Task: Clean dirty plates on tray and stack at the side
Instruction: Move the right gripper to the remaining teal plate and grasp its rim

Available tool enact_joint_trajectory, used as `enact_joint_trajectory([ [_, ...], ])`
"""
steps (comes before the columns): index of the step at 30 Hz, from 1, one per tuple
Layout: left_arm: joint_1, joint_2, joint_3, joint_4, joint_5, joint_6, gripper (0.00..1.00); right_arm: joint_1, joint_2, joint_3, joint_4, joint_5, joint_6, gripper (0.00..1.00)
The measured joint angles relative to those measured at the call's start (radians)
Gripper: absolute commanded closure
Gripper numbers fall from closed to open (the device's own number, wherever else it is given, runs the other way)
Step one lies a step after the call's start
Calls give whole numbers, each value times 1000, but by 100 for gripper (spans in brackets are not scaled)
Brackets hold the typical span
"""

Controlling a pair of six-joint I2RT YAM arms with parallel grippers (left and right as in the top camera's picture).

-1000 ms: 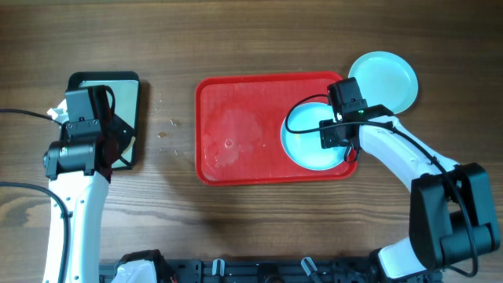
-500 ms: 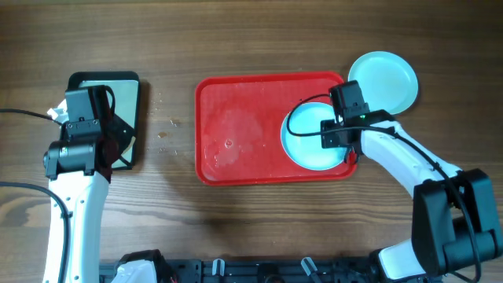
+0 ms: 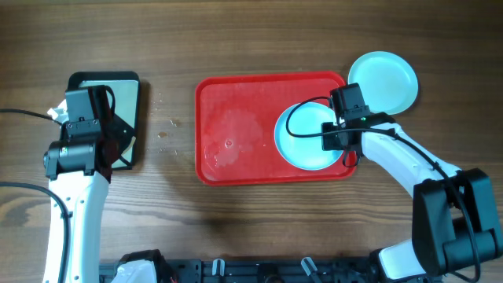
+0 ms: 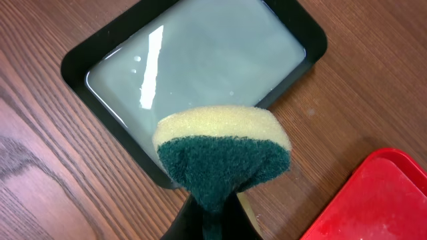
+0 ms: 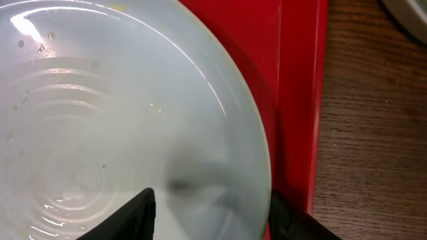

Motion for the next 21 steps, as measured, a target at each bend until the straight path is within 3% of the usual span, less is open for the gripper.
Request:
enact_joint_trajectory([
  [10, 0, 0, 0, 0, 0, 0, 96, 0, 0, 0, 41, -27, 0, 54],
  [15, 0, 0, 0, 0, 10, 0, 96, 0, 29, 0, 44, -10, 2, 69],
  [17, 0, 0, 0, 0, 20, 0, 96, -1, 50, 4, 56, -8, 6, 82],
  [18, 0, 0, 0, 0, 23, 0, 96, -3, 58, 8, 67, -12, 2, 92],
  [21, 0, 0, 0, 0, 24, 0, 96, -9, 65, 13, 109, -58, -7, 96],
])
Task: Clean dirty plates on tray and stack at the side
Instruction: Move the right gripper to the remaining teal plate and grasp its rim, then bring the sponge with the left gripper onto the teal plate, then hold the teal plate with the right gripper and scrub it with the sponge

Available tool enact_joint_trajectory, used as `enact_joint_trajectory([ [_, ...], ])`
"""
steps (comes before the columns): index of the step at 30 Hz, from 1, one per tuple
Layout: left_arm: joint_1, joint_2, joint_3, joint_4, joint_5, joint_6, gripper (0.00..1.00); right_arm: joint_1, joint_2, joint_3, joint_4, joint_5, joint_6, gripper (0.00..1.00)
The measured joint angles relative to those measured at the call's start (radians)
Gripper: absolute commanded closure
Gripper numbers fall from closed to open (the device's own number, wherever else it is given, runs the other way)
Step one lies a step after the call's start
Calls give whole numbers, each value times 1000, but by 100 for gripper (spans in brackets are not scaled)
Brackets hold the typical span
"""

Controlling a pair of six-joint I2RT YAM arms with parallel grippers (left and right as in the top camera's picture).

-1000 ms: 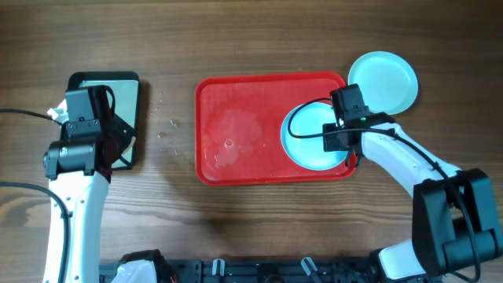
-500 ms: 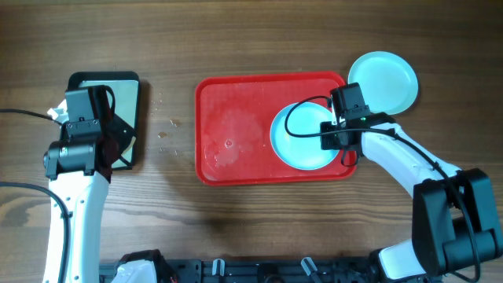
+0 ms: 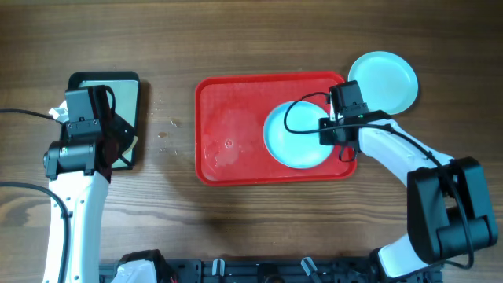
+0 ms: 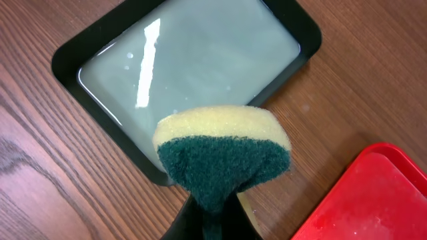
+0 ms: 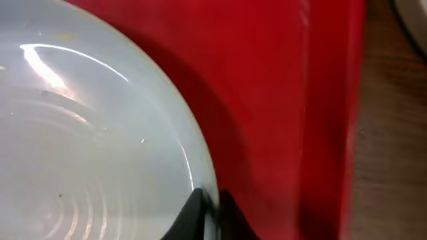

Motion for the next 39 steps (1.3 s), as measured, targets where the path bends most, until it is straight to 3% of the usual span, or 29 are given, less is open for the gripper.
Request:
enact_joint_trajectory([
  [6, 0, 0, 0, 21, 84, 0, 96, 0, 29, 1, 85, -280, -65, 96],
  [11, -9, 7, 0, 55, 249, 0, 96, 0, 34, 1, 110, -342, -73, 95],
  [16, -128, 100, 0, 129, 386, -1, 96, 18, 34, 0, 251, -353, -14, 96],
  [28, -424, 332, -1, 401, 425, -4, 96, 158, 52, -1, 325, -190, 335, 96],
  [39, -514, 408, -2, 511, 390, -4, 96, 159, 112, 0, 360, -195, 411, 95],
])
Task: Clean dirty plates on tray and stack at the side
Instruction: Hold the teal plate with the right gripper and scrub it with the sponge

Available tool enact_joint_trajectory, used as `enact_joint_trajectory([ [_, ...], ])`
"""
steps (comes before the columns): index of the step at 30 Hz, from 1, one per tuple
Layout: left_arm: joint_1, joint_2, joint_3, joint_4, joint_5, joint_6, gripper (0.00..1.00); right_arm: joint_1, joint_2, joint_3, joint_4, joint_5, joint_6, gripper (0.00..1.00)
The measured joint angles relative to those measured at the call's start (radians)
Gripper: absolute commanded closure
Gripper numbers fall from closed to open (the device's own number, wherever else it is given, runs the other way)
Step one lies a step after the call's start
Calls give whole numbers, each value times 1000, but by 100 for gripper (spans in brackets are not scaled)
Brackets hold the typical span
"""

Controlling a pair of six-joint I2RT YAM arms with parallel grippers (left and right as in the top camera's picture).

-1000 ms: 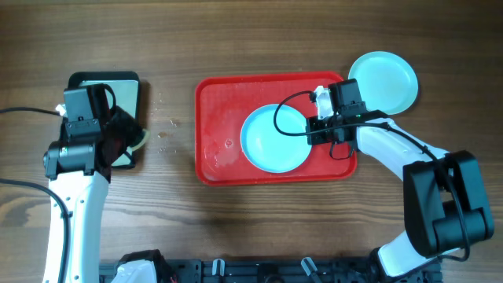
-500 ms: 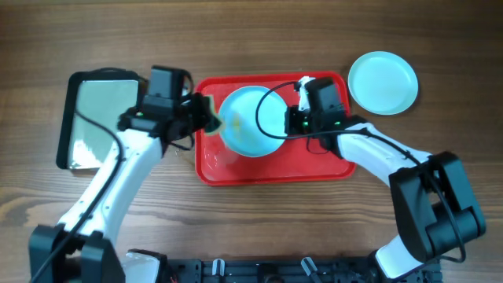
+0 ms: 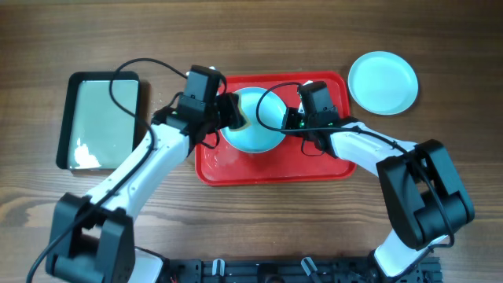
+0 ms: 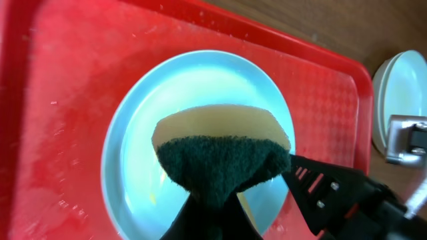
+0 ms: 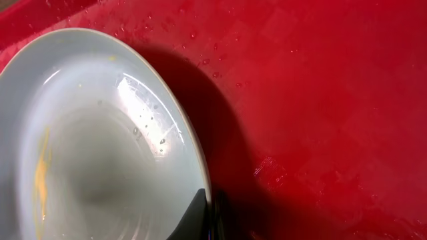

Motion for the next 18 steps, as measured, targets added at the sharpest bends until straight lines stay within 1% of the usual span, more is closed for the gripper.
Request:
enact_joint_trajectory([
  [4, -12, 102, 0, 63, 0, 0, 96, 0, 0, 0, 1, 0, -27, 96],
  [9, -13, 198, 0, 89, 0, -3, 96, 0, 0, 1, -5, 0, -64, 96],
  [12, -13, 207, 0, 90, 0, -3, 96, 0, 0, 29, -78, 0, -79, 96],
  [15, -13, 207, 0, 111, 11, -3, 96, 3, 0, 83, -204, 4, -105, 96],
  [18, -15, 207, 0, 130, 33, -3, 96, 18, 0, 106, -234, 9, -117, 96],
])
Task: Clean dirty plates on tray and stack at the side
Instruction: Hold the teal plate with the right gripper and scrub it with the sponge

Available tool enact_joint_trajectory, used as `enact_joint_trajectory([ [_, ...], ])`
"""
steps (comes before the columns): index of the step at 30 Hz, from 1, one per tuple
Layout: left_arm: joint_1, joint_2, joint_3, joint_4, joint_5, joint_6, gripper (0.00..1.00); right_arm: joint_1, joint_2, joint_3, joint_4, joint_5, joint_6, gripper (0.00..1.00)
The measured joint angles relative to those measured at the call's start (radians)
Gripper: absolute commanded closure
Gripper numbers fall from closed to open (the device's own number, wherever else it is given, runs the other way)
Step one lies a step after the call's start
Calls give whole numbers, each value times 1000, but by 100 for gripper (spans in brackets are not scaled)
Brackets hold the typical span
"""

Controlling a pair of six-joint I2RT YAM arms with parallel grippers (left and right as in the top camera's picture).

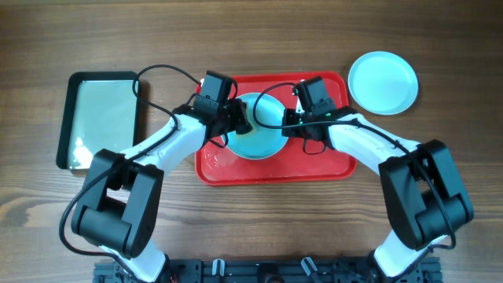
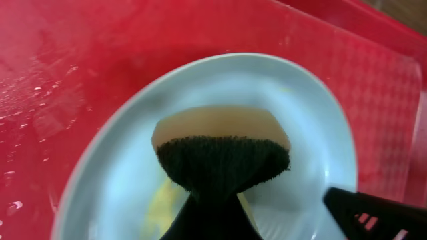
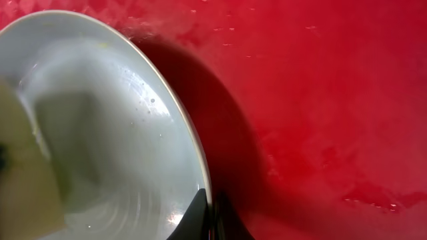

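Observation:
A light blue plate [image 1: 259, 137] sits tilted over the red tray [image 1: 330, 161]. My right gripper [image 1: 289, 126] is shut on its right rim. In the right wrist view the fingers [image 3: 208, 213] pinch the plate's edge [image 3: 113, 133]. My left gripper [image 1: 236, 118] is shut on a yellow and green sponge [image 2: 220, 153], which presses on the plate's face [image 2: 113, 180]. A yellow smear [image 2: 168, 200] lies beside the sponge. The sponge's pale edge [image 3: 20, 180] shows at the left of the right wrist view.
A stack of clean light blue plates [image 1: 383, 82] lies on the wood to the right of the tray. A black basin of water [image 1: 102, 118] stands at the left. The tray floor [image 3: 320, 100] is wet.
The sponge has come down from just above the plate onto its face. The left arm has shifted slightly right. The right gripper still holds the tilted plate by its rim.
The left gripper held the sponge over the black basin while the right gripper stood open around the plate's rim at the tray's right. It then shut on the rim. Later the plate was tilted mid-tray with the sponge above it, and now the sponge touches it.

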Motion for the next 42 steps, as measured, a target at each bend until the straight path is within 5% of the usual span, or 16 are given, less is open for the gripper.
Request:
enact_joint_trajectory([
  [14, -55, 64, 1, 37, 4, -48, 96, 25, 2, 3, -13, 14, 0, 96],
  [32, -46, -20, 18, -236, -452, 77, 96, 43, 7, 14, -2, 0, 0, 96],
  [42, -29, -39, 8, -41, -131, 37, 96, 31, 7, 14, -5, 26, 0, 96],
])
